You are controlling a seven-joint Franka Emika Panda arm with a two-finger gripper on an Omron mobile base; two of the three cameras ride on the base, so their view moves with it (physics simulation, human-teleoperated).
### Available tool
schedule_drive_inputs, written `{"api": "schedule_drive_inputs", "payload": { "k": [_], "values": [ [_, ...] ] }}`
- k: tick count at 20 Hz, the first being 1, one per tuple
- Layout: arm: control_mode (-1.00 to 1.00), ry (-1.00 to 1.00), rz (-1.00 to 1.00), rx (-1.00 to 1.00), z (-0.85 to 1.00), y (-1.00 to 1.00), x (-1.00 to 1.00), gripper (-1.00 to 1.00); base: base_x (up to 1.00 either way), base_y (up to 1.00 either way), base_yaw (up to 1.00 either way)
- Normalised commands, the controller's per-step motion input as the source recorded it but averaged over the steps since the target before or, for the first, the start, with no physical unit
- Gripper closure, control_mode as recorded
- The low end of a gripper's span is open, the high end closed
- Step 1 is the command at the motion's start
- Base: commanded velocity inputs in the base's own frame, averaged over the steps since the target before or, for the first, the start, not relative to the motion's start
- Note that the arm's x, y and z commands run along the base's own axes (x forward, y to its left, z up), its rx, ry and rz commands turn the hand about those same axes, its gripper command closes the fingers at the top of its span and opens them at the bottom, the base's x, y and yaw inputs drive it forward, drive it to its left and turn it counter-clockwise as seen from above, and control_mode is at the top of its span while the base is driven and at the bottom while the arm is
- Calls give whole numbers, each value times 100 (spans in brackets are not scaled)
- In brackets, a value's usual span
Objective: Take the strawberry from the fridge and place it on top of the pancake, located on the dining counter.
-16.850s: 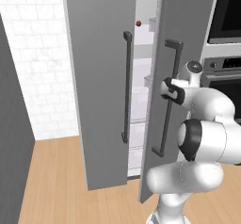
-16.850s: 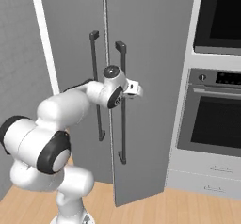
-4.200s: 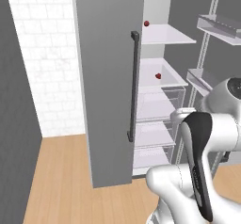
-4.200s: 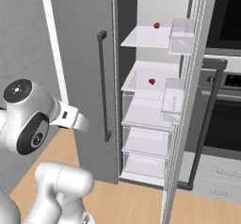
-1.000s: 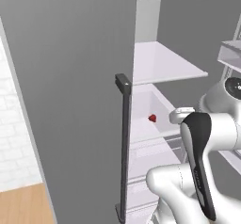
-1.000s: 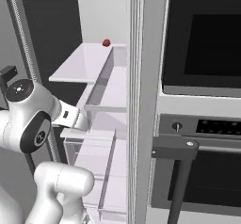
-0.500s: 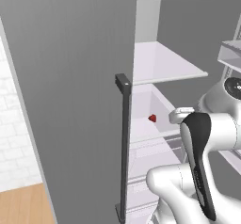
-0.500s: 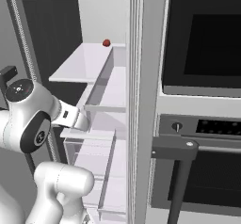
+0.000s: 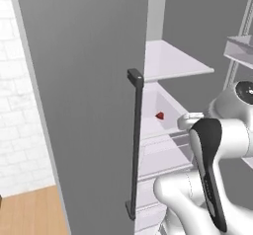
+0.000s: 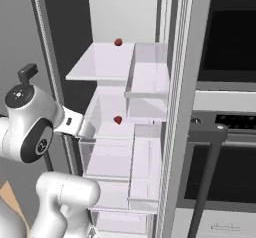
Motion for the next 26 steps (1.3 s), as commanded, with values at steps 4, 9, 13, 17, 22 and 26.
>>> {"api": "schedule_drive_inputs", "payload": {
  "k": [4,9,13,17,22,26],
  "values": [
    [100,0,0,0,0,0,0,-100,37,-29,0],
    [100,0,0,0,0,0,0,-100,33,-52,0],
    [100,0,0,0,0,0,0,-100,69,6,2],
    [100,0,0,0,0,0,0,-100,57,30,0],
    [100,0,0,0,0,0,0,-100,41,2,1],
    [-100,0,8,0,-7,4,29,-100,21,4,3]
  ]
}}
